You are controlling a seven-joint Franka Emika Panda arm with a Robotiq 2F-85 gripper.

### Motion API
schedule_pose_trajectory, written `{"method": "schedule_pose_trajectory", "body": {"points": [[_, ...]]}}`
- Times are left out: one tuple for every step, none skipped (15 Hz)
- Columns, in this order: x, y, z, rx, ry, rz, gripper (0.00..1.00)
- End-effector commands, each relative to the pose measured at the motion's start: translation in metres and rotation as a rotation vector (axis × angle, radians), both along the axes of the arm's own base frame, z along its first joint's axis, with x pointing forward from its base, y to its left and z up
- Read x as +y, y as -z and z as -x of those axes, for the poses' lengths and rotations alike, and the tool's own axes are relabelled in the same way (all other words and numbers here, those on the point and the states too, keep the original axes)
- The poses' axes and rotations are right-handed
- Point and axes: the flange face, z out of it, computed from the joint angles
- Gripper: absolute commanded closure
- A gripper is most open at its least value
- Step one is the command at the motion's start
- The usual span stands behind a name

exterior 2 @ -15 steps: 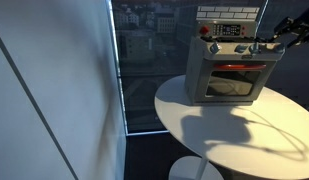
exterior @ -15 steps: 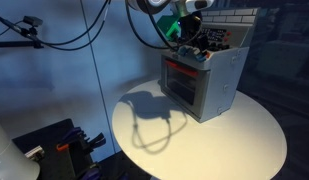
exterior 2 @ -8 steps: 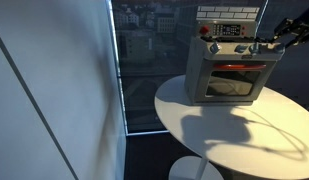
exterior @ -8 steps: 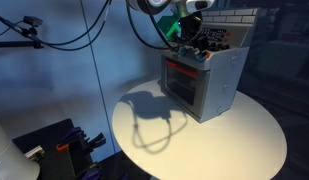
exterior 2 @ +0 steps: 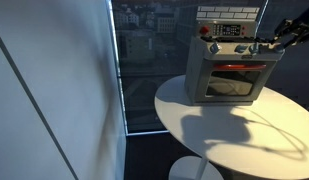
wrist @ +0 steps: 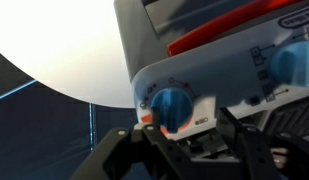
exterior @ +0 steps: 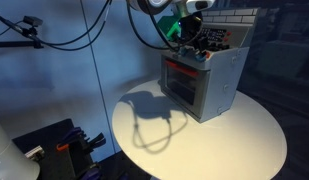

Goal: Rotate the far right knob of the stove clockwise once

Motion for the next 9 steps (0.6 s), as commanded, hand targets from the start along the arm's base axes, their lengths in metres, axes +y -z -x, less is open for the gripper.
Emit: {"method": "schedule_pose_trajectory", "body": {"points": [[-0.0043,-0.0046,-0.0055,-0.023,-0.002,-0.005,0.41],[-0.0047,-0.0044,-0.0056,-0.023,0.0,-0.007,0.41],[-0.0051,-0.0043,-0.0057,-0.023,0.002,-0.009,0.43],[-0.0054,-0.0043,-0.0058,-0.023,0.003,-0.01,0.45],[-0.0056,-0.0042,-0.0057,-0.023,0.003,-0.011,0.47],[-0.006,-0.0043,-0.0055,-0.024,0.005,-0.013,0.54],[-0.0066,-0.0044,-0.0054,-0.025,0.007,-0.014,0.53],[-0.0072,-0.0044,-0.0051,-0.025,0.009,-0.015,0.56],[-0.0081,-0.0046,-0.0047,-0.026,0.012,-0.015,0.58]]}}
